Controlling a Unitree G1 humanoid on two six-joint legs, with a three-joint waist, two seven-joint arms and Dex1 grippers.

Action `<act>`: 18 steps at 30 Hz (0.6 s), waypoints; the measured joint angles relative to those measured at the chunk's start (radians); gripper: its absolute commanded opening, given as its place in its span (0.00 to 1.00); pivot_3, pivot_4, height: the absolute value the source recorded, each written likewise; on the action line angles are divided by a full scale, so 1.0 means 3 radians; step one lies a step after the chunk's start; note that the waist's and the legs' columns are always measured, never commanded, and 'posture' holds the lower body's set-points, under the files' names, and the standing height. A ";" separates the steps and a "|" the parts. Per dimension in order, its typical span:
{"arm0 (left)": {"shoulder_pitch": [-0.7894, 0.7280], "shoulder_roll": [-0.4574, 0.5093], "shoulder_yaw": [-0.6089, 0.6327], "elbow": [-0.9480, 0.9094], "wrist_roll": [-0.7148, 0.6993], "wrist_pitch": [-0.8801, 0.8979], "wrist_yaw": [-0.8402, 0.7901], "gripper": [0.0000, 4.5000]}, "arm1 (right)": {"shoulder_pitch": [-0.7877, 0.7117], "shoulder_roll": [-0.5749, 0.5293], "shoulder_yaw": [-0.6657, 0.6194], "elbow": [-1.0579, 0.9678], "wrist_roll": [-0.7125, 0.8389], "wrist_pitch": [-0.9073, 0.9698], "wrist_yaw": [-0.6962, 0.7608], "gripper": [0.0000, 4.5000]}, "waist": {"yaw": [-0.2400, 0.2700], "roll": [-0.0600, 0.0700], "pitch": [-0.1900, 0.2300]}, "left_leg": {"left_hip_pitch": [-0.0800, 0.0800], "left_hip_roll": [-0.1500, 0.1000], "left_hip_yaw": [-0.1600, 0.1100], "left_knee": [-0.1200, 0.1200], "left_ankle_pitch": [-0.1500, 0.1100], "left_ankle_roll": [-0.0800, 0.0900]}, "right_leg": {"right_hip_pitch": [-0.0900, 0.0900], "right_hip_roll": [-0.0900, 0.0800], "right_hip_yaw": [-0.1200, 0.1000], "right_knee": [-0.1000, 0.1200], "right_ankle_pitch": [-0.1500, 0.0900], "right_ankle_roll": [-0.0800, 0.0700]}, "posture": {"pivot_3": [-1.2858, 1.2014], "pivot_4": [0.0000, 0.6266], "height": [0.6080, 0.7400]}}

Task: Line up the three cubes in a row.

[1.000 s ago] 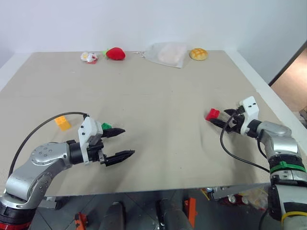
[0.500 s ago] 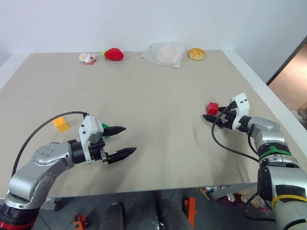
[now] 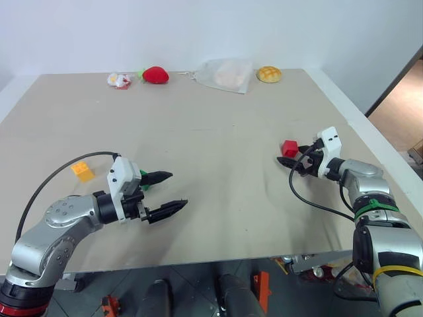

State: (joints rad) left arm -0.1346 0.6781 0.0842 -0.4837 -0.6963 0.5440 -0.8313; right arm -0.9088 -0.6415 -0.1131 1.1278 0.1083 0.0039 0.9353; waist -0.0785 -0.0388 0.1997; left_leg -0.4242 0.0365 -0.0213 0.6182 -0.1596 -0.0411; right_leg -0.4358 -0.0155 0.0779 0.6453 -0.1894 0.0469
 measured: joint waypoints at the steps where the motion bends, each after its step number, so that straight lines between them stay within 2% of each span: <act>1: -0.0011 -0.0006 -0.0005 0.0001 0.0000 0.0000 0.0001 0.99 | 0.0000 0.0003 0.0000 -0.0001 -0.0016 -0.0018 -0.0032 1.00 | 0.0000 0.0000 0.0000 | 0.0000 0.0000 0.0000 0.0000 0.0000 0.0000 | 0.0000 0.0000 0.0000 0.0000 0.0000 0.0000 | 0.52 0.24 1.00; 12: -0.0056 -0.0014 -0.0013 0.0001 -0.0004 0.0016 0.0003 0.99 | -0.0005 0.0051 -0.0026 0.0004 -0.0110 -0.0088 -0.0284 1.00 | -0.0002 0.0000 0.0000 | 0.0000 -0.0001 0.0000 0.0000 0.0000 0.0000 | 0.0000 0.0000 0.0002 0.0000 0.0001 0.0001 | 0.52 0.24 1.00; 18: -0.0056 -0.0033 -0.0013 0.0001 -0.0026 0.0031 0.0015 0.99 | -0.0123 -0.0103 -0.0253 0.0008 0.0116 0.0027 -0.0119 1.00 | -0.0002 0.0000 0.0000 | 0.0000 -0.0002 0.0000 0.0001 0.0000 0.0000 | 0.0001 0.0000 0.0003 0.0000 0.0001 0.0002 | 0.52 0.24 1.00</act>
State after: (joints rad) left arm -0.1515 0.6682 0.0804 -0.4834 -0.7040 0.5534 -0.8267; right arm -0.9455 -0.6724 -0.1891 1.1301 0.1431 0.0119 0.8995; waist -0.0790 -0.0387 0.1998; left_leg -0.4242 0.0359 -0.0212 0.6184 -0.1595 -0.0410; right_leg -0.4355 -0.0155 0.0789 0.6453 -0.1890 0.0474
